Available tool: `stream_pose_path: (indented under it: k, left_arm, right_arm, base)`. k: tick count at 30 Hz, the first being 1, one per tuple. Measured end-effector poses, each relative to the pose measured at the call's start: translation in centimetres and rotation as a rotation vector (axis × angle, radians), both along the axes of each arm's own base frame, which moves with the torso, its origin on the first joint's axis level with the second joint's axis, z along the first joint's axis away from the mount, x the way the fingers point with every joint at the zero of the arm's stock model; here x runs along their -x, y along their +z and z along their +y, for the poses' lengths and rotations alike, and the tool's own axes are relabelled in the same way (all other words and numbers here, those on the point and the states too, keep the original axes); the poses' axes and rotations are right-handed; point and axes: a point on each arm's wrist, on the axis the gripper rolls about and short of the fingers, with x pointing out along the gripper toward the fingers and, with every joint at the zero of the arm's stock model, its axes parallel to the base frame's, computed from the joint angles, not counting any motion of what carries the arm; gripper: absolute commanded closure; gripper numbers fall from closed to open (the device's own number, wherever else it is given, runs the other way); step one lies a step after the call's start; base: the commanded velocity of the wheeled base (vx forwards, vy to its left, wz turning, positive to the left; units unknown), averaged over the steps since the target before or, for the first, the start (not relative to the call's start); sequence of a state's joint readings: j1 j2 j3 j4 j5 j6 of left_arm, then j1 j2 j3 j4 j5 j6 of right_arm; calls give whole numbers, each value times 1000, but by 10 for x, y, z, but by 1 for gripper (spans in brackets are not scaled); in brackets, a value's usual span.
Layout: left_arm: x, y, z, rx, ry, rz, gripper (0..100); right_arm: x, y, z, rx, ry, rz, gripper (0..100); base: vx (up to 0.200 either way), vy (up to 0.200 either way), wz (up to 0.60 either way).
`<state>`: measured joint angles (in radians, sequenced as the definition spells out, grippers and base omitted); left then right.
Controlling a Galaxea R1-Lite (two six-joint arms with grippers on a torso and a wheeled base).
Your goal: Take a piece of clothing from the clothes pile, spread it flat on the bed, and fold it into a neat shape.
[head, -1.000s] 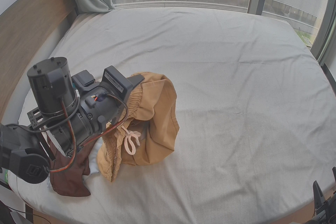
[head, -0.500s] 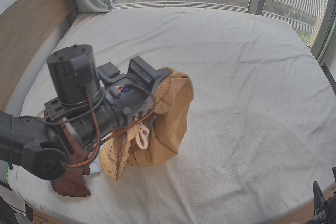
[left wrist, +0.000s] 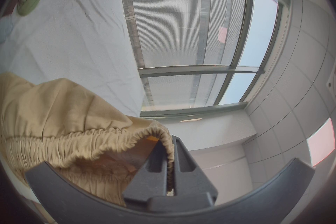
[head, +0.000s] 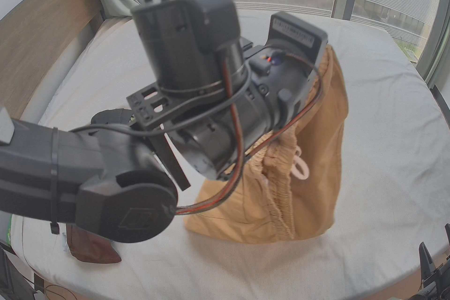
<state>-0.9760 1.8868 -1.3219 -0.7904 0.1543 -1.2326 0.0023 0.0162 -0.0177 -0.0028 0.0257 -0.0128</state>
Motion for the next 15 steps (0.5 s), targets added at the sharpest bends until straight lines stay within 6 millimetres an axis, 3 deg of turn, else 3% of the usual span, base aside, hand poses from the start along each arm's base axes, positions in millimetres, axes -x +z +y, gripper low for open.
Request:
stream_pose_path:
  k: [4, 9, 15]
  left_arm:
    - [6, 23, -8, 101, 12, -13, 100]
    - [8, 35, -2, 163, 15, 4, 100]
    - [5, 8, 15, 86, 34, 72, 100]
  right_arm:
    - [0, 0, 0, 0, 0, 0, 0]
    - [0, 0, 0, -1, -1, 0, 0]
    - [0, 0, 0, -1, -1, 0, 0]
  base:
    - [0, 0, 0]
    - [0, 0, 0]
    - [0, 0, 0]
